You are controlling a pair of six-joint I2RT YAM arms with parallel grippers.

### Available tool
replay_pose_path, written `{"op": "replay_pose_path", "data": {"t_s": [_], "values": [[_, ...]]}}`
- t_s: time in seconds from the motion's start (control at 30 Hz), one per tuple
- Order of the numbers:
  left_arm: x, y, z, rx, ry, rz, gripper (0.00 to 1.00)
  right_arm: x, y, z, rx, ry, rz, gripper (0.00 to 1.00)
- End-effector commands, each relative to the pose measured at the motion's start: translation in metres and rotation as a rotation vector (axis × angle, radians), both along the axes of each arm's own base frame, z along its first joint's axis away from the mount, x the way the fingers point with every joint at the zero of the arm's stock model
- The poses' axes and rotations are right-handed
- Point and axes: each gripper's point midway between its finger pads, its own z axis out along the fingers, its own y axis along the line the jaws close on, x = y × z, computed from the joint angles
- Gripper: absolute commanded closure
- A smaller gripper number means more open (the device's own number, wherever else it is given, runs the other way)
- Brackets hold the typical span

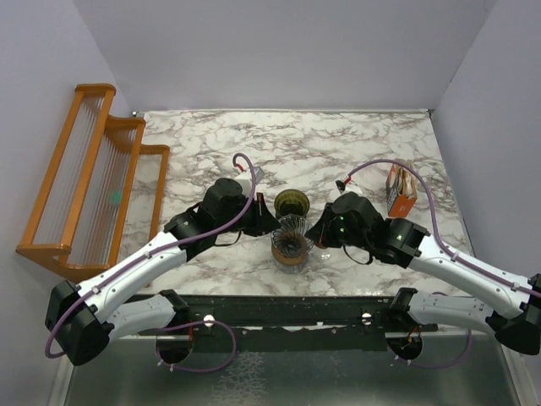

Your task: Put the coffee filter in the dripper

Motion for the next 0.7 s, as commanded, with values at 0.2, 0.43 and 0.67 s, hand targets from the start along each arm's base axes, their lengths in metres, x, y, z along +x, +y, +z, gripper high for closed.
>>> {"op": "replay_pose_path", "data": {"t_s": [0.2,0.43,0.67], "values": [[0.003,0.008,-0.021,0.055,0.008,0.054,1.00,0.001,-0.008,-0.032,-0.092,0.018,-0.002,1.00],[-0.002,0.012,-0.039,0.090,0.035,0.054,1.00,-0.003,-0.010,-0.052,-0.123,0.049,0.003,1.00],[-0.009,0.018,-0.059,0.133,0.047,0.054,1.00,-0.007,-0.013,-0.070,-0.148,0.066,0.017,1.00]]}}
